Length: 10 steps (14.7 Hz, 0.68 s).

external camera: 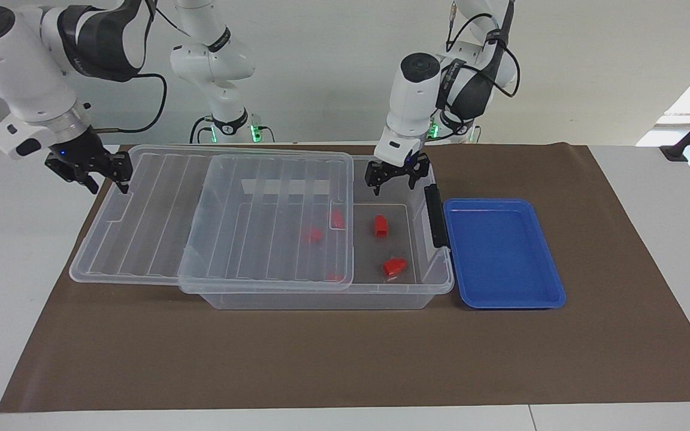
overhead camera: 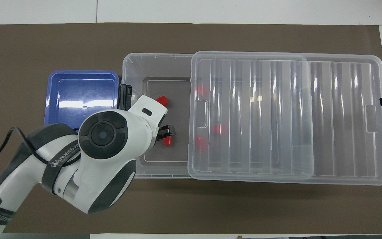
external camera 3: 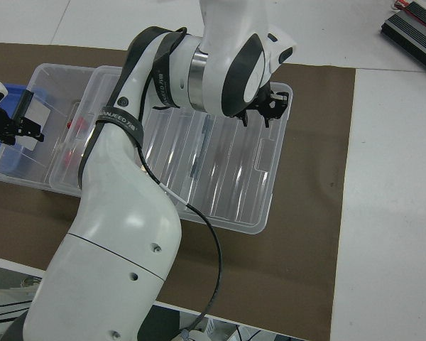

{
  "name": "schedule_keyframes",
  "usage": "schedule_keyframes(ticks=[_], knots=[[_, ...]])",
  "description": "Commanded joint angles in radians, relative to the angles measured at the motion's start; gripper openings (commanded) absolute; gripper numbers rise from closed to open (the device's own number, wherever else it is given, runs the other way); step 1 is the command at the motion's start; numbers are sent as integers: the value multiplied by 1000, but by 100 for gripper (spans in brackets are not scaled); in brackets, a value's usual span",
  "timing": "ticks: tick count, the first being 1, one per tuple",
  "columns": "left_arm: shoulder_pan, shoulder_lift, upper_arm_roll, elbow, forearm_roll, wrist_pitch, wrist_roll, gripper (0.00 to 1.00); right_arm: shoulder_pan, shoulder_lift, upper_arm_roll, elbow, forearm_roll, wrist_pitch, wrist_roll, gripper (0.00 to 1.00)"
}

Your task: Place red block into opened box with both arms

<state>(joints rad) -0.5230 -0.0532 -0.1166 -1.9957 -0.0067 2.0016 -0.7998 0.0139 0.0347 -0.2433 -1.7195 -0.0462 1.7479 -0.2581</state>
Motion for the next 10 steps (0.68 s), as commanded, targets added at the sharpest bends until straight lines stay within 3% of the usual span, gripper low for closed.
schedule_keyframes(ticks=[1,5,10], knots=[[43,-63,6,-9,4,-61,20,100,-14,-10,-36,-52,-26,51,-41,0],[173,-60,6,-11,2,-49,209,100,-15,-18,-103,-138,-26,131,-128,0],[362,-44,6,4,2,-21,503,100,-9,-21,-109,-199,-26,196,-118,0]])
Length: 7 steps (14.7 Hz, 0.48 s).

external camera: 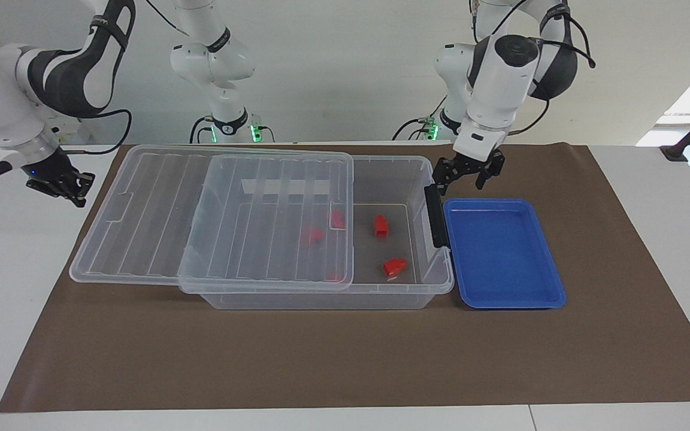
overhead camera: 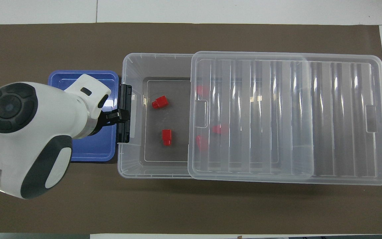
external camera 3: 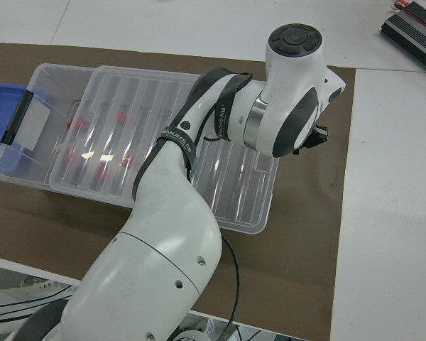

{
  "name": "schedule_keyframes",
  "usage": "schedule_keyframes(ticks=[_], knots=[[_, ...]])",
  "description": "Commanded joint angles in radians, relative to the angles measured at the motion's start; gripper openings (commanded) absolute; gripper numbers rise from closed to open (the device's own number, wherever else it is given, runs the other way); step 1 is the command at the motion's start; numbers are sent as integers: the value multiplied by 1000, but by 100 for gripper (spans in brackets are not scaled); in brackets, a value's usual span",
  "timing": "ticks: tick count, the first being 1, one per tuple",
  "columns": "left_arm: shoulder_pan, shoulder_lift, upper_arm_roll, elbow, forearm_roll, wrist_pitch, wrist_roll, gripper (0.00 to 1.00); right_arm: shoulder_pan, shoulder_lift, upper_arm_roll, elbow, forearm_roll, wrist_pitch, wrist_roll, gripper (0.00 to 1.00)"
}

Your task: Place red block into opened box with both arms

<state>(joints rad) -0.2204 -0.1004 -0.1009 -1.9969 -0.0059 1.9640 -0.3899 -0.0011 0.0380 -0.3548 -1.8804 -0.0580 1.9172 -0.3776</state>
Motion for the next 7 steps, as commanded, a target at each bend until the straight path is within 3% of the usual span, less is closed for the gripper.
schedule_keyframes(ticks=[1,7], knots=[[84,11,-10,26,0,12,114,100,16,-24,3,-43,-14,26,20,0],[191,70,-10,133,1,-5,152,100,38,-30,33,-65,-11,31,130,0]])
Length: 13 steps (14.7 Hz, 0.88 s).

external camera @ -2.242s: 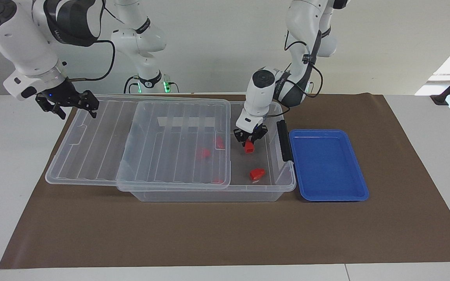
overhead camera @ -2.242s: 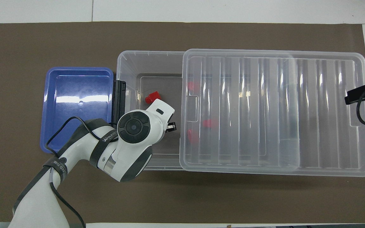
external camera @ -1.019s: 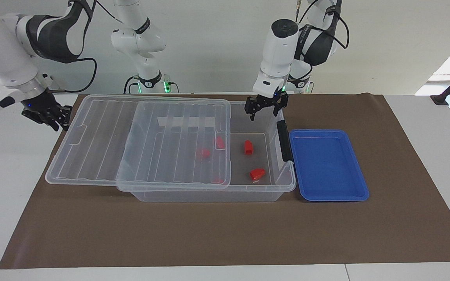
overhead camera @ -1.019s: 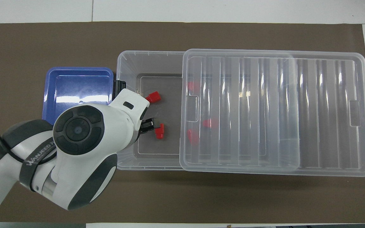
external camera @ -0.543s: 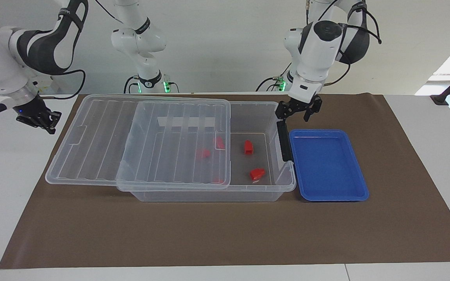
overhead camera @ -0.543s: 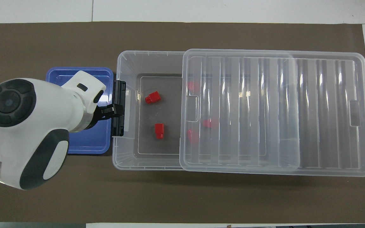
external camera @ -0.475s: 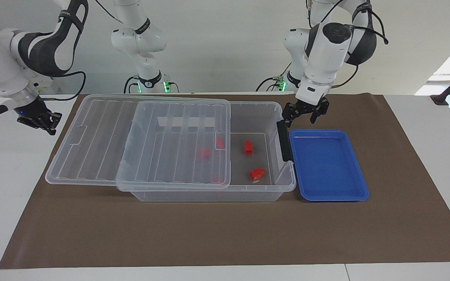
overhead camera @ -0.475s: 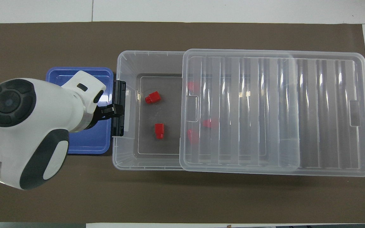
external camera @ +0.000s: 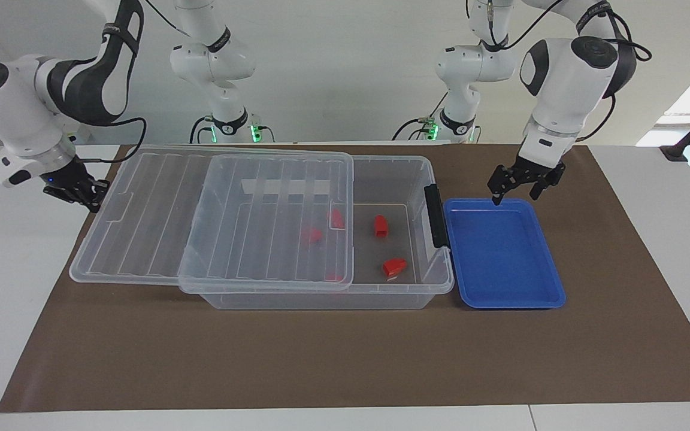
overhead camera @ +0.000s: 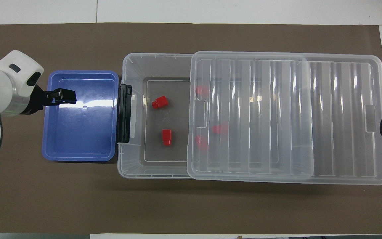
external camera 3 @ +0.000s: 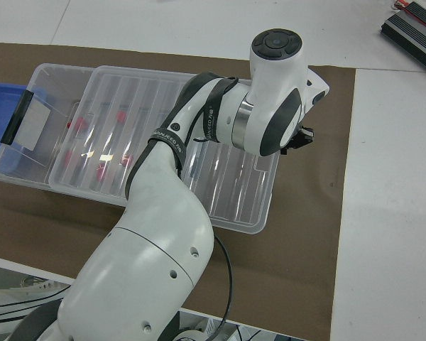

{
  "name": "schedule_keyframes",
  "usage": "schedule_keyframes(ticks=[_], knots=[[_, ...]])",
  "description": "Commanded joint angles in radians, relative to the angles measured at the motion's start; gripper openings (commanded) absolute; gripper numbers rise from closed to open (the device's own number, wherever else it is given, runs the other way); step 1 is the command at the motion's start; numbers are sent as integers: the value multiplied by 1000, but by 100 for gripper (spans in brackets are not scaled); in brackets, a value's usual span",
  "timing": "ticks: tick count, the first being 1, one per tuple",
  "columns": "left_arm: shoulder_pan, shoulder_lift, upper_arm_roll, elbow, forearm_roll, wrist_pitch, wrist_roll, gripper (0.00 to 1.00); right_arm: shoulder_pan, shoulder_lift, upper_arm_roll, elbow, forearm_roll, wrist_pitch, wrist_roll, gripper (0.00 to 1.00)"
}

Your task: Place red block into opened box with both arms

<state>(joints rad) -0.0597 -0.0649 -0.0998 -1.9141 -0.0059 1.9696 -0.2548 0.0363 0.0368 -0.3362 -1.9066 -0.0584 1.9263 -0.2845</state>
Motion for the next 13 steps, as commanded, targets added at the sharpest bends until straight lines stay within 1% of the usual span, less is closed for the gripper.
schedule_keyframes(ticks=[1,4,7,9,11,13], knots=[[41,39,-11,65,1,-17,17,100,1,-32,26,-46,-9,22,56,0],[66,60,-11,116,3,-67,43,100,1,-37,52,-52,2,20,88,0],[87,45,-9,122,3,-106,81,100,1,-37,86,-54,5,20,140,0],[90,40,-9,139,3,-129,83,100,1,-38,98,-55,5,19,160,0],[92,36,-9,159,3,-158,85,100,1,-41,127,-61,6,19,200,0],[92,21,-9,158,3,-164,85,100,1,-49,144,-78,6,20,237,0]])
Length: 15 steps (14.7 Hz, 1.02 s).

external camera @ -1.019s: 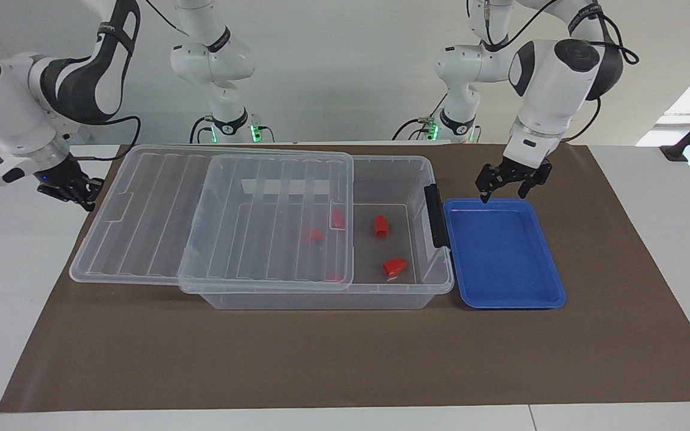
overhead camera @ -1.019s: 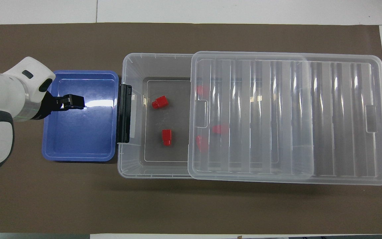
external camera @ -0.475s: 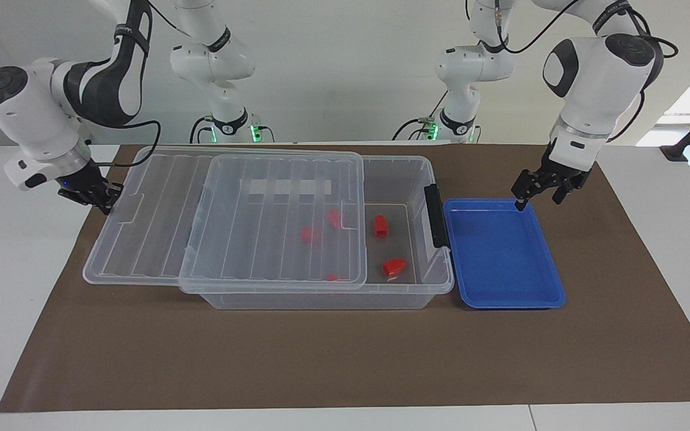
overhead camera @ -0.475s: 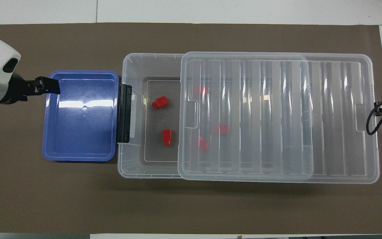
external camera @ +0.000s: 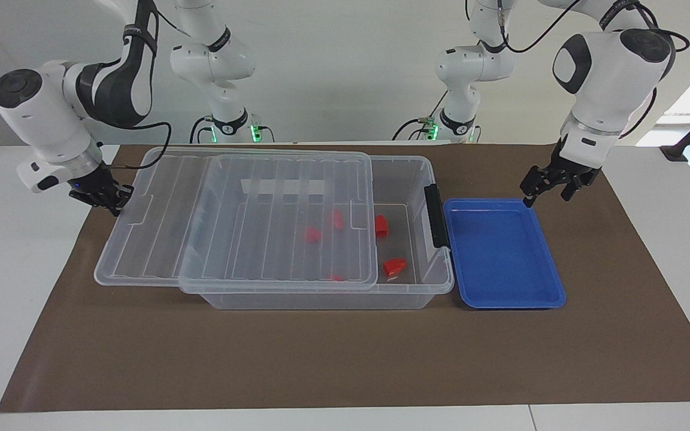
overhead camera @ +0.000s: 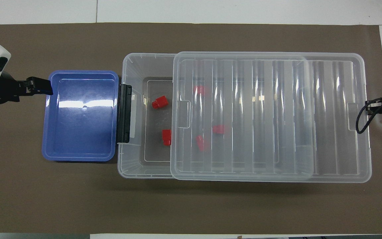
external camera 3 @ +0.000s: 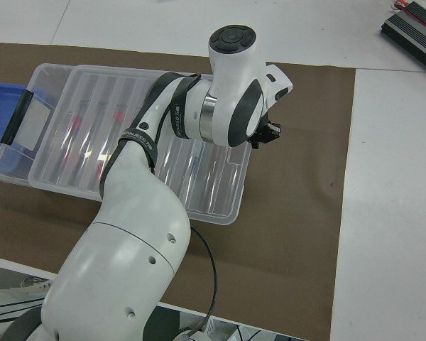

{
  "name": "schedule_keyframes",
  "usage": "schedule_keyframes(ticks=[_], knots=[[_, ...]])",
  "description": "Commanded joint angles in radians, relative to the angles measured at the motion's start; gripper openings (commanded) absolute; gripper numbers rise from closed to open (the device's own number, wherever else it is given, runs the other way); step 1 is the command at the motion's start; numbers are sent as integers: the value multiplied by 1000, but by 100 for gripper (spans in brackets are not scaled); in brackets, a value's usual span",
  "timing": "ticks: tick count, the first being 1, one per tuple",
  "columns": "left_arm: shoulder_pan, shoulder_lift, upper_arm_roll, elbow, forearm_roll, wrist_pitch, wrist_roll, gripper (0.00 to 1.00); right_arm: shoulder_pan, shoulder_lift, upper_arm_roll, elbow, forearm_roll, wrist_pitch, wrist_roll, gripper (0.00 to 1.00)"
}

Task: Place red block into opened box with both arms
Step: 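Slide the clear lid back toward the blue tray with the right gripper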

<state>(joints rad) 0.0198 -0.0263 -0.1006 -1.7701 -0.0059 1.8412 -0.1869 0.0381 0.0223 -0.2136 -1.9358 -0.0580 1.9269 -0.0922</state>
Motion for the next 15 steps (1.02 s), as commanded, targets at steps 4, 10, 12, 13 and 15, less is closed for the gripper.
schedule_keyframes(ticks=[4,10,12,13,15], knots=[[12,-33,-8,-3,1,-37,10,100,-1,-35,68,-52,12,20,115,0],[12,-34,-8,-5,1,-39,9,100,2,-36,106,-55,15,20,178,0],[12,-34,-8,-5,1,-36,6,100,2,-38,117,-60,15,20,198,0],[12,-34,-8,-5,1,-36,6,100,2,-38,121,-60,17,20,204,0],[12,-34,-8,-5,1,-36,6,100,2,-38,138,-60,17,20,230,0]])
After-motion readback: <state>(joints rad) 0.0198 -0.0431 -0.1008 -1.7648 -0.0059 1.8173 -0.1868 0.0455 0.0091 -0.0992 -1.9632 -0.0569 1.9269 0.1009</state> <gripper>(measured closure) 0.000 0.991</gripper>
